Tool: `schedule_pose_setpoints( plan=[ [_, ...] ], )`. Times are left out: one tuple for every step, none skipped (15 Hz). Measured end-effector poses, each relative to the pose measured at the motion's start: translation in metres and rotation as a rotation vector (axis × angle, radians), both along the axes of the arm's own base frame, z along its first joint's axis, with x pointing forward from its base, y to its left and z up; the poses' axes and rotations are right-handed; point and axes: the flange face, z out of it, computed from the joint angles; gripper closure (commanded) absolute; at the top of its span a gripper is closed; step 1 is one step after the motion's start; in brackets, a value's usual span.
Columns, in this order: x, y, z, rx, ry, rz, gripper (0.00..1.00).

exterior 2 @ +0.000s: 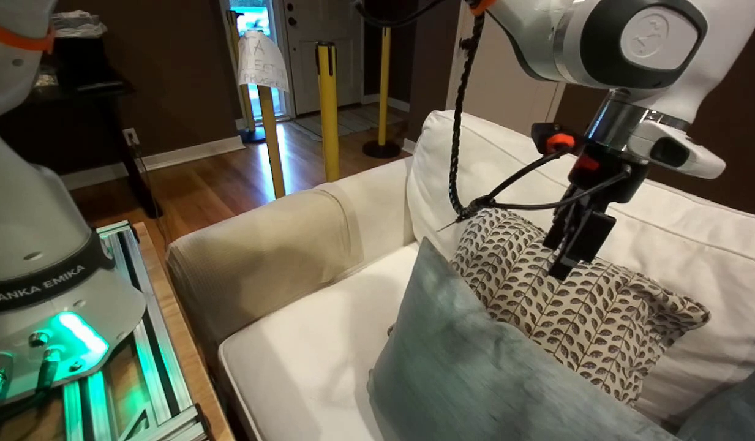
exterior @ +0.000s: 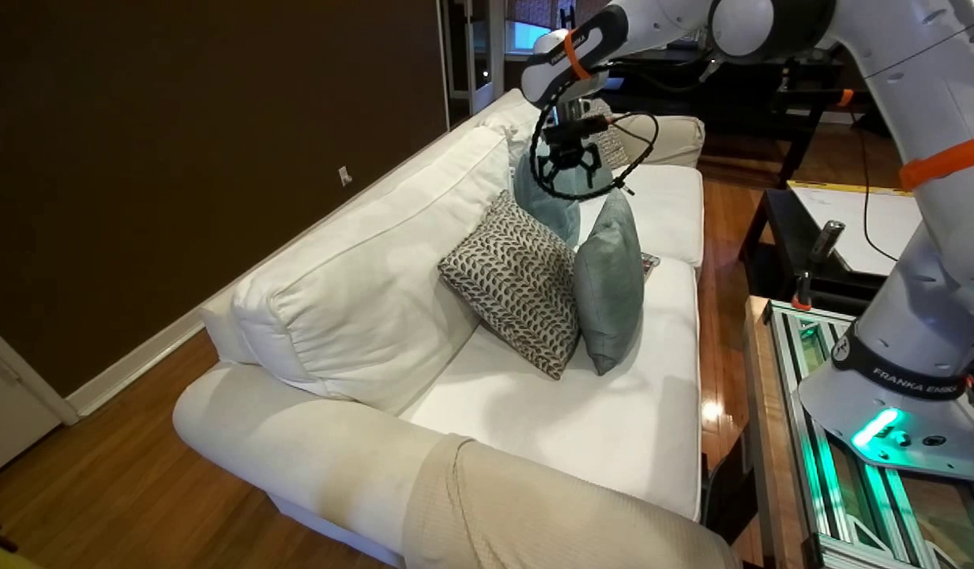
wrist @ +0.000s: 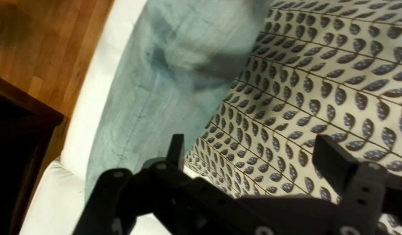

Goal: Move the grey pillow on the left forwards.

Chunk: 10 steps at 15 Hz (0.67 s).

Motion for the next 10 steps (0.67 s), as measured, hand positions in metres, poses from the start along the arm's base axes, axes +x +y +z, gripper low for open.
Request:
schedule_pose_setpoints(
  plan=[
    [0.005,0.0,0.001,0.014,-0.052,-0.02,0.0],
    [0.01,0.0,0.0,0.026,-0.104,-0.039,0.0],
    [0.016,-0.001,-0.001,0.03,-0.159,-0.056,0.01],
    [0.022,-0.001,-0.003,0.028,-0.209,-0.07,0.0],
    [0.028,-0.001,-0.007,0.025,-0.252,-0.083,0.0],
    [0.035,0.001,-0.013,0.022,-0.292,-0.094,0.0],
    [0.042,0.002,-0.019,0.018,-0.326,-0.1,0.0],
    [0.05,0.004,-0.026,0.017,-0.351,-0.106,0.0],
    [0.058,0.008,-0.033,0.019,-0.367,-0.109,0.0],
    [0.065,0.011,-0.04,0.022,-0.378,-0.113,0.0]
  ],
)
